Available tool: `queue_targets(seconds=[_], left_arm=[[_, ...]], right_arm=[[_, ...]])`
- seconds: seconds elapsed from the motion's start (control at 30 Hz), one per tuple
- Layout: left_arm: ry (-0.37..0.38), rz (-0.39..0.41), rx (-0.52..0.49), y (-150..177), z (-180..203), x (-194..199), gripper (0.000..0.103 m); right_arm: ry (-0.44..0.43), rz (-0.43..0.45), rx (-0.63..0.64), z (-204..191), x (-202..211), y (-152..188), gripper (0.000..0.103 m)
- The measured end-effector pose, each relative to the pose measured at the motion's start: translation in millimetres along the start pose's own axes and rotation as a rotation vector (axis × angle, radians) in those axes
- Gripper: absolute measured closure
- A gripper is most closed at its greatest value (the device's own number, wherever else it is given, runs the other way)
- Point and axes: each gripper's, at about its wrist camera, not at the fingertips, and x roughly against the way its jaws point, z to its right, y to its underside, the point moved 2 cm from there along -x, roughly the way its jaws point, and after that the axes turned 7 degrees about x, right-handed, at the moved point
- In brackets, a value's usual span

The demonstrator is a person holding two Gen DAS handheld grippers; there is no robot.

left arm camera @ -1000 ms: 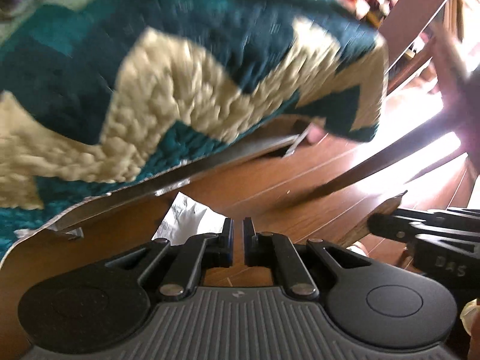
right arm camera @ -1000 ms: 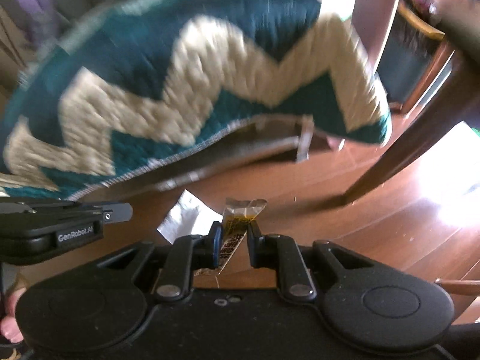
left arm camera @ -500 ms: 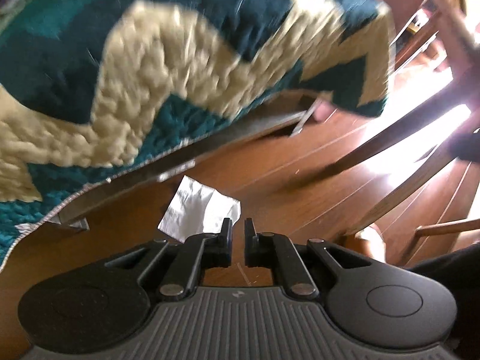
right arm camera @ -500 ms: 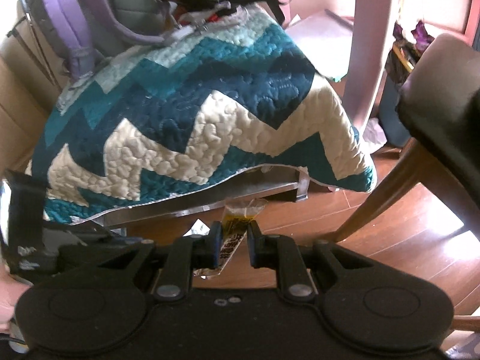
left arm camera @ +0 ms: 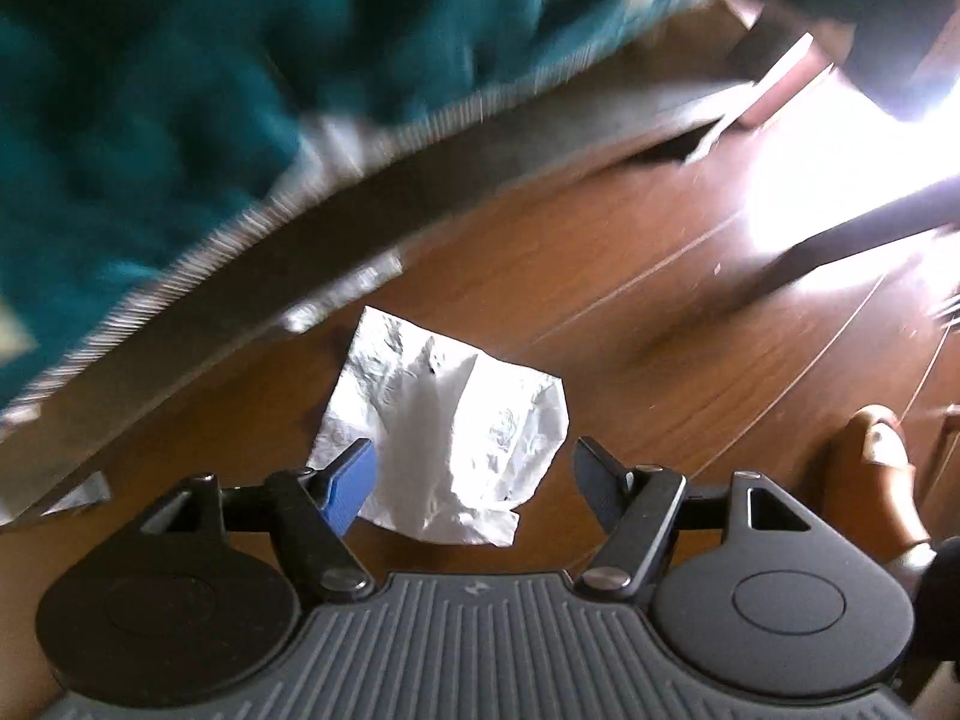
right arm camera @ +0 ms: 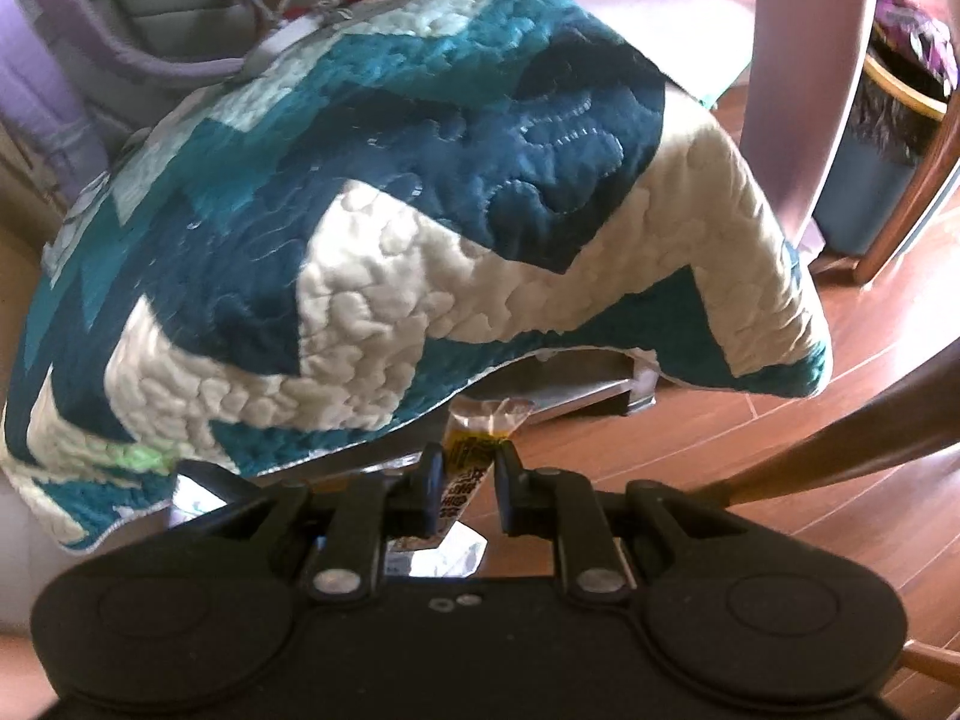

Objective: Collect trash

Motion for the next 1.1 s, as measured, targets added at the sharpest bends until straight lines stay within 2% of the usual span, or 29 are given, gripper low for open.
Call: queue_targets(seconds=[0.2, 0.43, 0.5, 0.57, 0.63, 0.7, 0.73, 0.83, 1.1], left_arm=[[0.015, -0.049, 0.003, 2.7, -0.1, -56.2, 0.032], [-0.010, -0.064, -0.009, 2.3, 1.5, -86.7, 0.033], [-0.028, -0.063, -0.024, 3.7, 3.0, -91.5, 0.041], [-0.052, -0.067, -0.030, 5.8, 3.2, -96.7, 0.055], [-0.066, -0.076, -0.014, 7.6, 1.0, -101.6, 0.062], [-0.066, -0.058, -0.012, 8.8, 1.9, -100.7, 0.063], [-0.068, -0.051, -0.019, 9.3, 3.0, -100.5, 0.068], [-0.063, -0.042, -0.030, 10.2, 5.5, -99.3, 0.097], [-0.029, -0.022, -0.054, 12.1, 17.7, -67.5, 0.100]], right_arm=[[-0.034, -0.039, -0.057, 8.9, -17.1, -0.6, 0.086], [-0.057, -0.079, -0.065, 8.2, -29.5, 0.8, 0.086], [-0.067, -0.093, -0.089, 11.0, -32.2, 1.0, 0.086], [-0.077, -0.103, -0.106, 12.7, -34.4, 1.4, 0.086], [-0.077, -0.107, -0.105, 12.0, -35.7, 1.9, 0.086], [-0.078, -0.110, -0.106, 11.5, -36.7, 2.2, 0.086], [-0.078, -0.112, -0.109, 11.5, -37.2, 2.2, 0.086], [-0.078, -0.119, -0.121, 11.9, -39.1, 2.2, 0.086], [-0.047, -0.108, -0.098, 6.6, -38.1, 0.1, 0.086]])
